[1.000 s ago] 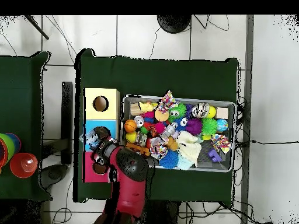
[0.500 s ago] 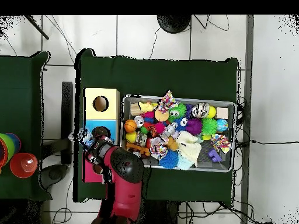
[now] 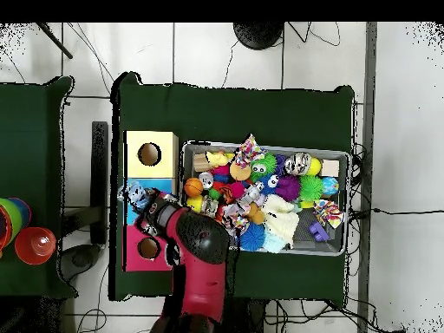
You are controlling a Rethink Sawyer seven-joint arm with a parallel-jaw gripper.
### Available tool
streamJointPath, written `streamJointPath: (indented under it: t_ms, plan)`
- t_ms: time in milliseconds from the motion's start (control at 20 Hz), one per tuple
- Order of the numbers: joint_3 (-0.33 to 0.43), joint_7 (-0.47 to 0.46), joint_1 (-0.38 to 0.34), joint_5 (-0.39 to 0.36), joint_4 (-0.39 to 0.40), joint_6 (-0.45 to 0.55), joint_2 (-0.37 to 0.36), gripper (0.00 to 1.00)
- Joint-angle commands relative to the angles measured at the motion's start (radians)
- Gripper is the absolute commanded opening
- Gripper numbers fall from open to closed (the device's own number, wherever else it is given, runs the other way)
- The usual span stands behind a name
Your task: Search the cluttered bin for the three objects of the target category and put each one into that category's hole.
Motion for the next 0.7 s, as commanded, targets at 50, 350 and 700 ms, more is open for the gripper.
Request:
streamJointPath:
  t_ms: [50, 350, 700]
  plan:
    - [0.098, -0.089, -0.09, 0.019, -0.076, 0.056, 0.054, 0.0]
    - [0.13, -0.363, -0.083, 0.227, -0.048, 0.119, 0.159, 0.0]
    - [0.15, -0.435, 0.006, 0.49, -0.073, 0.245, 0.235, 0.0]
